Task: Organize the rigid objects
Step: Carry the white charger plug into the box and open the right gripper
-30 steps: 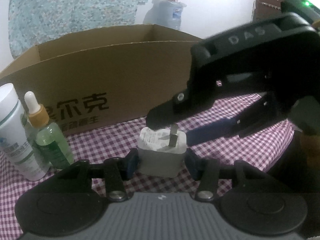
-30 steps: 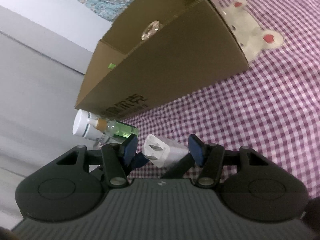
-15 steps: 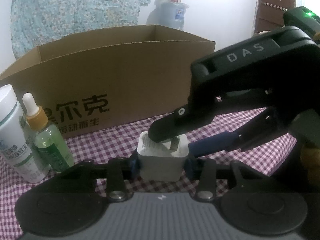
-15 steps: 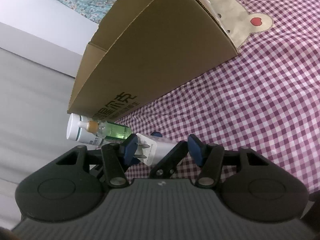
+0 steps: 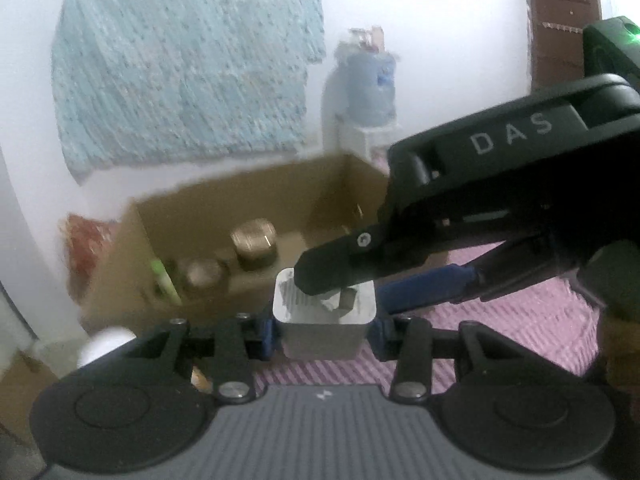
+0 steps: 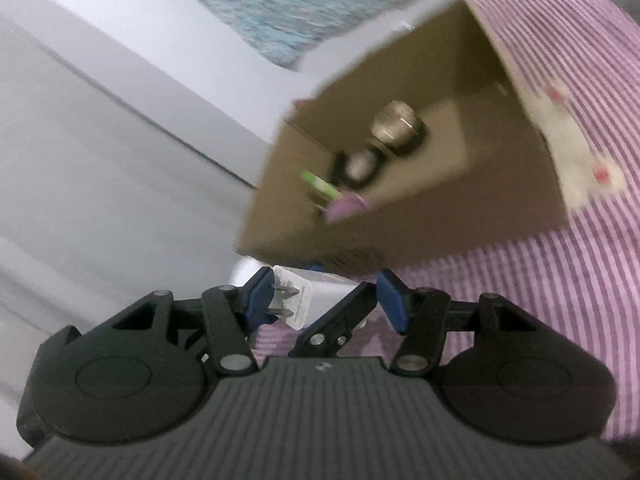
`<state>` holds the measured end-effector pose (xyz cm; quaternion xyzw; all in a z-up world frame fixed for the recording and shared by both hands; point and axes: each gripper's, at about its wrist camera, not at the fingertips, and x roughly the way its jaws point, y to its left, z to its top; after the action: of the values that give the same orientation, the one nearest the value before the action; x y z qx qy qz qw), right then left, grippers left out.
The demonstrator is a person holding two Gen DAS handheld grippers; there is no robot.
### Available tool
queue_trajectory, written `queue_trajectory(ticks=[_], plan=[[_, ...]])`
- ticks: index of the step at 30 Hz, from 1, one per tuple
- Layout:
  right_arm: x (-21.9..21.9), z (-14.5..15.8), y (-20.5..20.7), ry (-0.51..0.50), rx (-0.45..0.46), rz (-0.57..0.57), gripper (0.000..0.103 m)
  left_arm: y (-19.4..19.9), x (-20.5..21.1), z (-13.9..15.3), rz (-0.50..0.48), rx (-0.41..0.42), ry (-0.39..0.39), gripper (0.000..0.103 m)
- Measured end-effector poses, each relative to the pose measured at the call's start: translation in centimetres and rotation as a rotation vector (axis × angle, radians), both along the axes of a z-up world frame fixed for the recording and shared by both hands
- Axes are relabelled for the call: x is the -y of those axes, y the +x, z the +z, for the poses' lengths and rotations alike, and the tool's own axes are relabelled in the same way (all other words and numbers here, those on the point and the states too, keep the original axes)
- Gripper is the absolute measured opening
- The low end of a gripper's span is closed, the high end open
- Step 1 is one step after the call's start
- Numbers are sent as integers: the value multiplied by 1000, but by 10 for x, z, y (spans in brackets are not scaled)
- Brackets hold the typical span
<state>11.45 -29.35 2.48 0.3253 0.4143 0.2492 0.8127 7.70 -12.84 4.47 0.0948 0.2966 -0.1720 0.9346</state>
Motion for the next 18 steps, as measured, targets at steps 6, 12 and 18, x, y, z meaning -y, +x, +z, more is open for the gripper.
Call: queue_trajectory(ticks=[6,12,18], plan=[[-8,38,47,-14,72,57,58,36,-3,36,38,33,-9,44],[-11,37,117,-42,-4,89,59,98,-6,39,97,-86,-53,44],[-16,9,170,-79,-114,117,59,150,-12,14,153,-245,-87,44]])
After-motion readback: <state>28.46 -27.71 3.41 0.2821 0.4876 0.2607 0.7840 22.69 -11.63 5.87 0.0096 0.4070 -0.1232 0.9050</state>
